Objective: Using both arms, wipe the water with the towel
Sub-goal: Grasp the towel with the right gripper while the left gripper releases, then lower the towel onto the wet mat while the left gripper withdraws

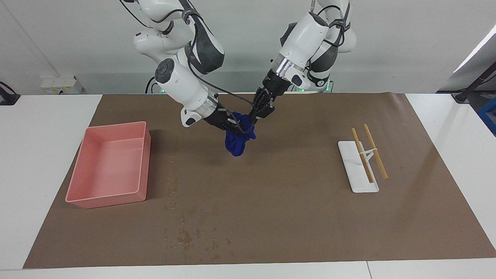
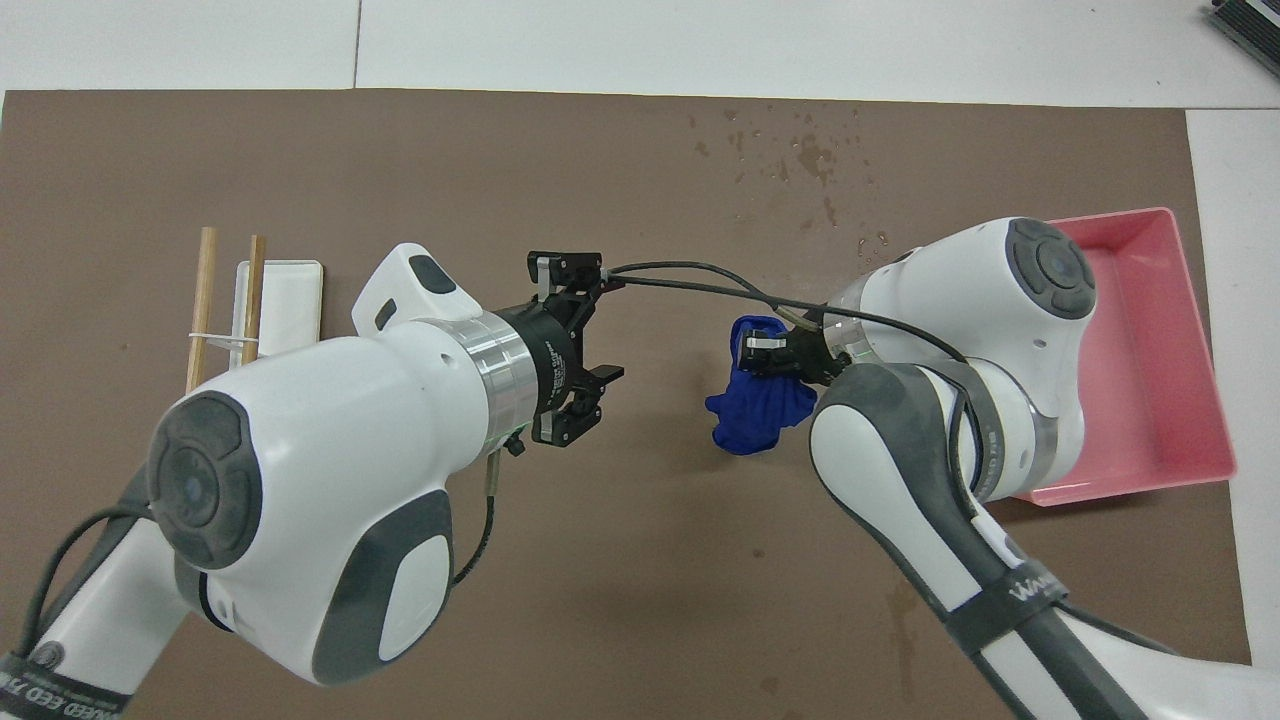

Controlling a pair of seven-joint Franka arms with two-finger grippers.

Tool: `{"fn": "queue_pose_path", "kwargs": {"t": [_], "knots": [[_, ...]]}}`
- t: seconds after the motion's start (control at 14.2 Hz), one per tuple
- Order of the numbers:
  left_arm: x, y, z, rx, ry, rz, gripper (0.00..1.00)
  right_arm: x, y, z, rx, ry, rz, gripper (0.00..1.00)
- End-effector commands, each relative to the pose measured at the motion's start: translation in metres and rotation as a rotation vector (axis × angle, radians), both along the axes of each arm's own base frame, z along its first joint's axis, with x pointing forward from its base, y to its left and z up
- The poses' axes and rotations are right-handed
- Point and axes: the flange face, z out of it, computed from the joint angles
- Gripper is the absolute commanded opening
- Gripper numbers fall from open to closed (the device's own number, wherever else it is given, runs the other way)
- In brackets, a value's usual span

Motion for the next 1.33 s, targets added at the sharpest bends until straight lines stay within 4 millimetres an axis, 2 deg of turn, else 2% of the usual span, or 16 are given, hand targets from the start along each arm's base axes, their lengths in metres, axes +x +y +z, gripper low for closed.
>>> {"fn": "queue_pose_path", "kwargs": {"t": [0.0,0.14,0.28,0.42,0.49,0.63,0.7,0.84,0.98,1.12,1.26], "knots": [[0.032,0.043,0.014,0.123,-0.014,-0.158,1.0,0.007,-0.043,0.001,-0.159,-0.09,0.333,0.0],[0.051,0.084,0.021,0.226,-0.057,-0.382,1.0,0.011,-0.062,0.0,-0.283,-0.125,0.562,0.0],[0.056,0.1,0.031,0.349,-0.085,-0.568,1.0,0.014,-0.067,0.003,-0.414,-0.153,0.756,0.0],[0.057,0.104,0.026,0.5,-0.091,-0.737,1.0,0.012,-0.069,-0.001,-0.448,-0.148,0.801,0.0],[0.055,0.106,0.024,0.579,-0.116,-0.875,1.0,0.011,-0.07,-0.004,-0.447,-0.146,0.799,0.0],[0.051,0.116,0.025,0.634,-0.135,-1.119,1.0,0.004,-0.069,-0.028,-0.438,-0.147,0.806,0.0],[0.053,0.131,0.032,0.643,-0.136,-1.196,1.0,0.001,-0.07,-0.042,-0.432,-0.167,0.811,0.0],[0.055,0.162,0.047,0.641,-0.112,-1.295,1.0,0.004,-0.077,-0.068,-0.457,-0.171,0.856,0.0],[0.058,0.2,0.049,0.625,-0.051,-1.267,1.0,0.011,-0.103,-0.086,-0.51,-0.185,0.952,0.0],[0.06,0.226,0.059,0.627,-0.055,-1.285,1.0,0.001,-0.105,-0.1,-0.498,-0.161,0.95,0.0],[0.06,0.249,0.072,0.622,-0.052,-1.323,1.0,-0.014,-0.119,-0.118,-0.487,-0.111,0.884,0.0]]}}
